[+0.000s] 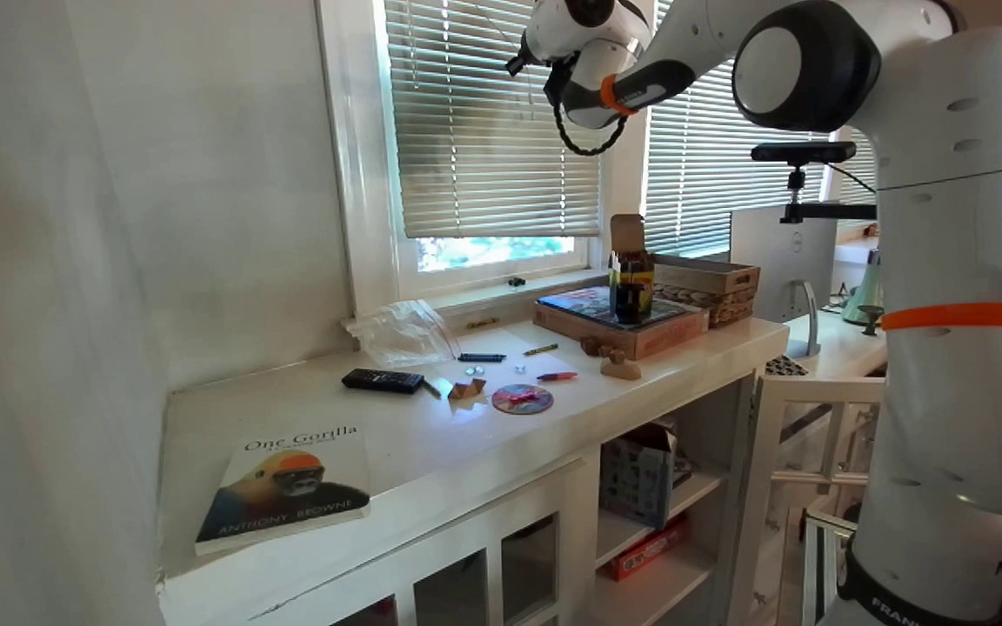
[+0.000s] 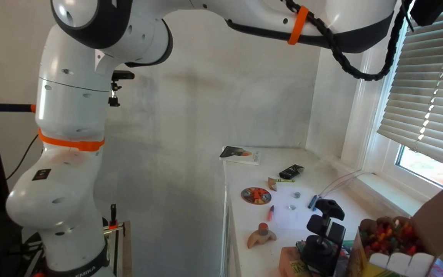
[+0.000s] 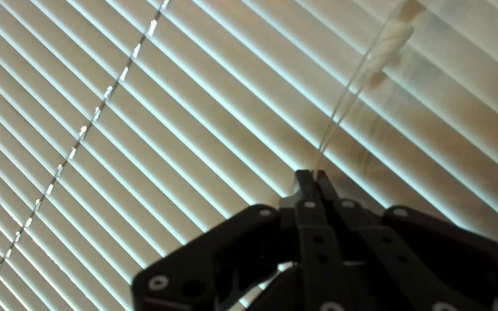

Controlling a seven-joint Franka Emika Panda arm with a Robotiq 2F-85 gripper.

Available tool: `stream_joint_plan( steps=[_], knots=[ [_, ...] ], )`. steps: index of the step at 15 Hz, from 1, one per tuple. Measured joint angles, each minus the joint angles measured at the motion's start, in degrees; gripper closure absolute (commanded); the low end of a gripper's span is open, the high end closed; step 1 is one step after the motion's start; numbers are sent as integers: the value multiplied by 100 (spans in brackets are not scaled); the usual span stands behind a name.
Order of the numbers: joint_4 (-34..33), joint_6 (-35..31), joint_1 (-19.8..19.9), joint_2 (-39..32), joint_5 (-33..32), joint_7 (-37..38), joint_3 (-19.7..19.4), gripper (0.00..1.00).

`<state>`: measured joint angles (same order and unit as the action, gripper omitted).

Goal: Close the blinds

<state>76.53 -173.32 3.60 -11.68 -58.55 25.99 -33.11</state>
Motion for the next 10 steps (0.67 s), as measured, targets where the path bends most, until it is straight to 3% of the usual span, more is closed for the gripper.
stream_joint_plan(
  steps=[10],
  knots=[
    [91,-1,34,-57,-35,-70,-98,100]
  ],
)
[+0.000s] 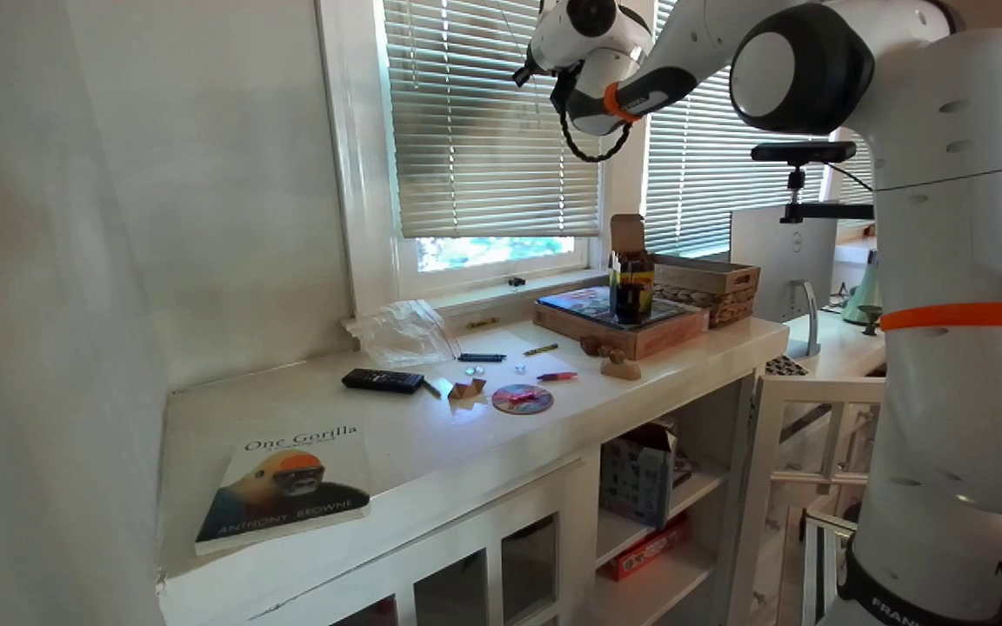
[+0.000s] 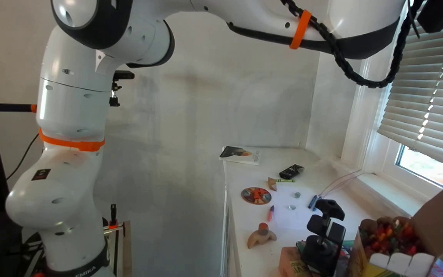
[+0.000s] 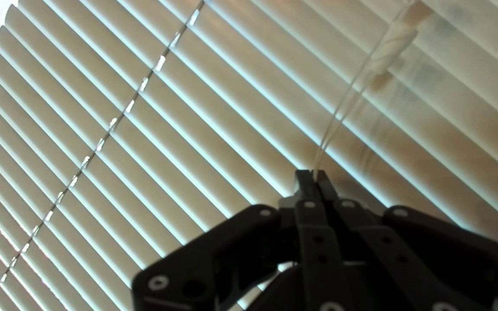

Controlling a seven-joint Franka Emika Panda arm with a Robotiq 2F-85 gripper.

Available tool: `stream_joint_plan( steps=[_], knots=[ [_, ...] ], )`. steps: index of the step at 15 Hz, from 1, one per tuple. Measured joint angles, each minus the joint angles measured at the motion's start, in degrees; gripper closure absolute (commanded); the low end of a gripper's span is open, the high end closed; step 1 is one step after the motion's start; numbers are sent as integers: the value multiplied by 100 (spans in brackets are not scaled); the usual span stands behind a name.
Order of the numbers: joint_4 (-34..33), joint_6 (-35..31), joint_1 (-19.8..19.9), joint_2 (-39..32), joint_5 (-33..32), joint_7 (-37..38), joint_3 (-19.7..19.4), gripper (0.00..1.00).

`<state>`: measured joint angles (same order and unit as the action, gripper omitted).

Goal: Close the blinds

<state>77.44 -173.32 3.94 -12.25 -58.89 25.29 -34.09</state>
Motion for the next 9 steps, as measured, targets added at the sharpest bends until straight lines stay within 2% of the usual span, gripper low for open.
stream_joint_plan(
  steps=[9],
  knots=[
    [-3,246,-8,10,-366,-286,-100,100]
  ],
)
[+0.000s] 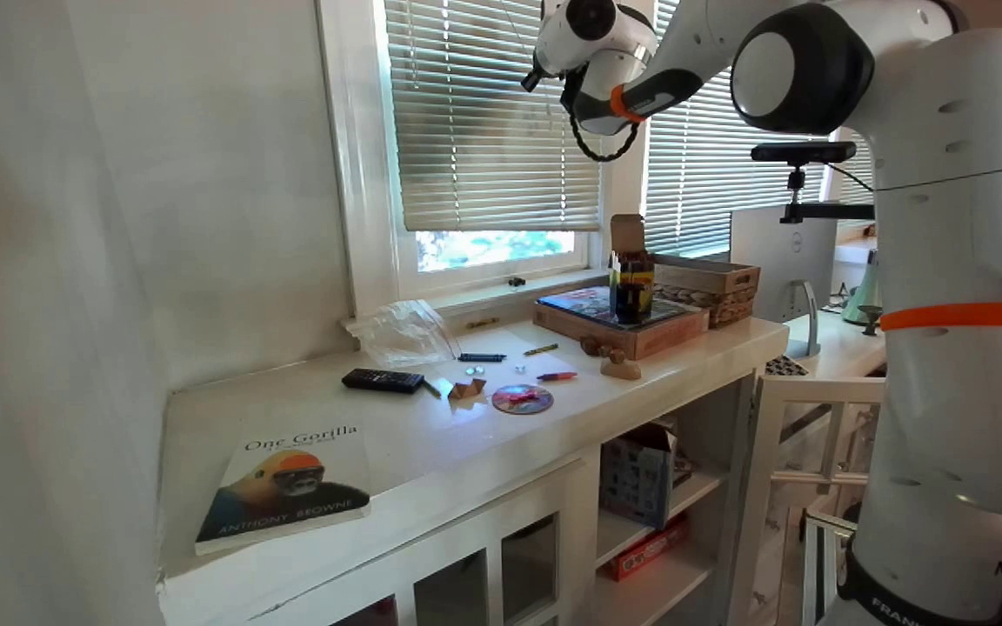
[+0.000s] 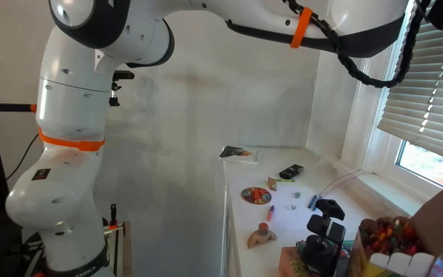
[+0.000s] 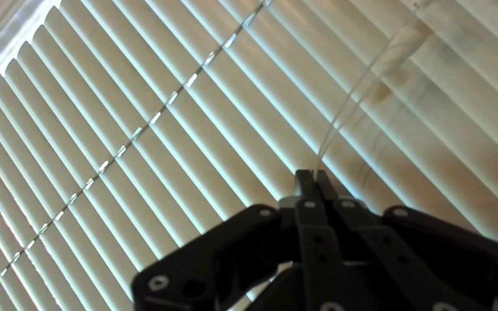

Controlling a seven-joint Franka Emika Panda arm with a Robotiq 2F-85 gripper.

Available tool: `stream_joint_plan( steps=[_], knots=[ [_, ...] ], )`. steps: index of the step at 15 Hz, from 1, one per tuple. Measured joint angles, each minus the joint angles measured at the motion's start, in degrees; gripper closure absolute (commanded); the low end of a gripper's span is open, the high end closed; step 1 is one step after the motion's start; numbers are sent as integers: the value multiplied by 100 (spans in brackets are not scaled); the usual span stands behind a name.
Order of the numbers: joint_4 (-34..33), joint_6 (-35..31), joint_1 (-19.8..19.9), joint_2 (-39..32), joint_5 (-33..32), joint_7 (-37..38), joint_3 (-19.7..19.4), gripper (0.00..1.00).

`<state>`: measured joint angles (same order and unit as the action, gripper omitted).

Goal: Close the blinds

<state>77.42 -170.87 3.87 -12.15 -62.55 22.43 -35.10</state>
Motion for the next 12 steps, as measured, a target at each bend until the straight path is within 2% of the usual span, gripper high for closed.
stream_joint_plan(
  steps=[12],
  knots=[
    [-873,1,-91,-303,-156,10,-18,100]
  ],
)
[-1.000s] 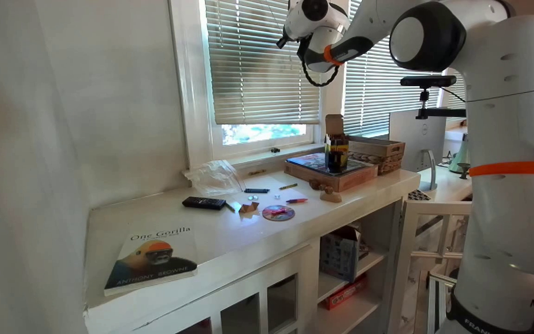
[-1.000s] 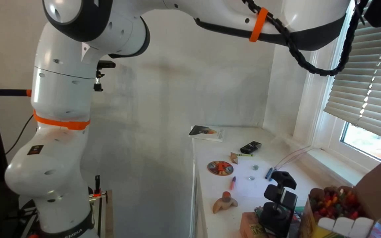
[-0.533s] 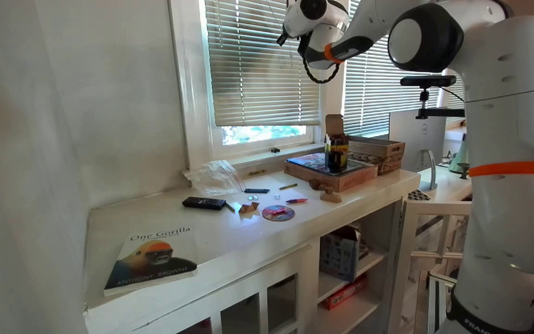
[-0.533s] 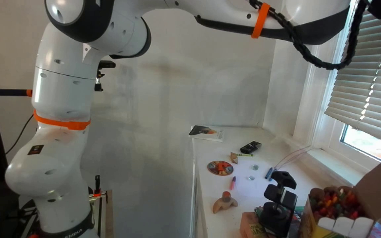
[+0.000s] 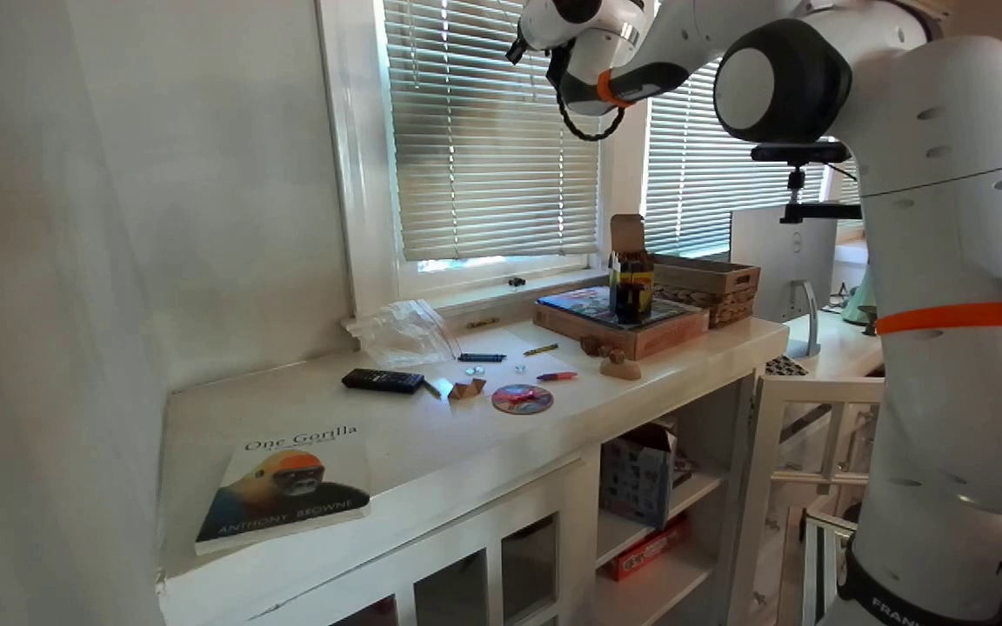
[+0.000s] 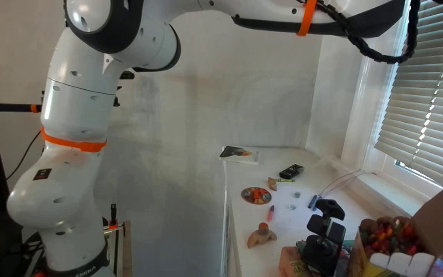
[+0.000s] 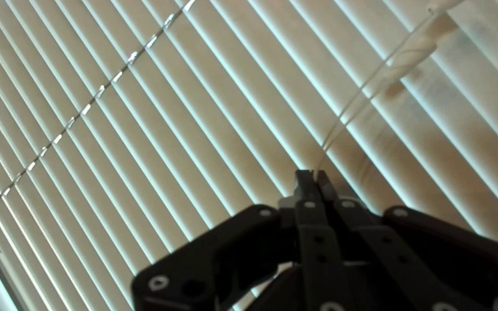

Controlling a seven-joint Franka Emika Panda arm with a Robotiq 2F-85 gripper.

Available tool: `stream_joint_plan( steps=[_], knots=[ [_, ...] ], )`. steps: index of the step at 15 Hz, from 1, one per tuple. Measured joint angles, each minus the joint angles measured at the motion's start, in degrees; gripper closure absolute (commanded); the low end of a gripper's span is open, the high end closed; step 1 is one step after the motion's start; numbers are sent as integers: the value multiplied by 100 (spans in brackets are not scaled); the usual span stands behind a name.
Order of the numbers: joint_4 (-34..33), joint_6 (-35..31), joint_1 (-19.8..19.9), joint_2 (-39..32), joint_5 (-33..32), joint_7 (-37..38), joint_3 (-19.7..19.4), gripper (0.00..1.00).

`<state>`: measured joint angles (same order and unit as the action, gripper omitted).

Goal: Close the blinds

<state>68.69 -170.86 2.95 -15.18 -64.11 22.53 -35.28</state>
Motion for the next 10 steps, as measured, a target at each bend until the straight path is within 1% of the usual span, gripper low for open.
stream_joint_plan(
  steps=[10],
  knots=[
    [-706,0,43,-339,1,0,-80,100]
  ],
)
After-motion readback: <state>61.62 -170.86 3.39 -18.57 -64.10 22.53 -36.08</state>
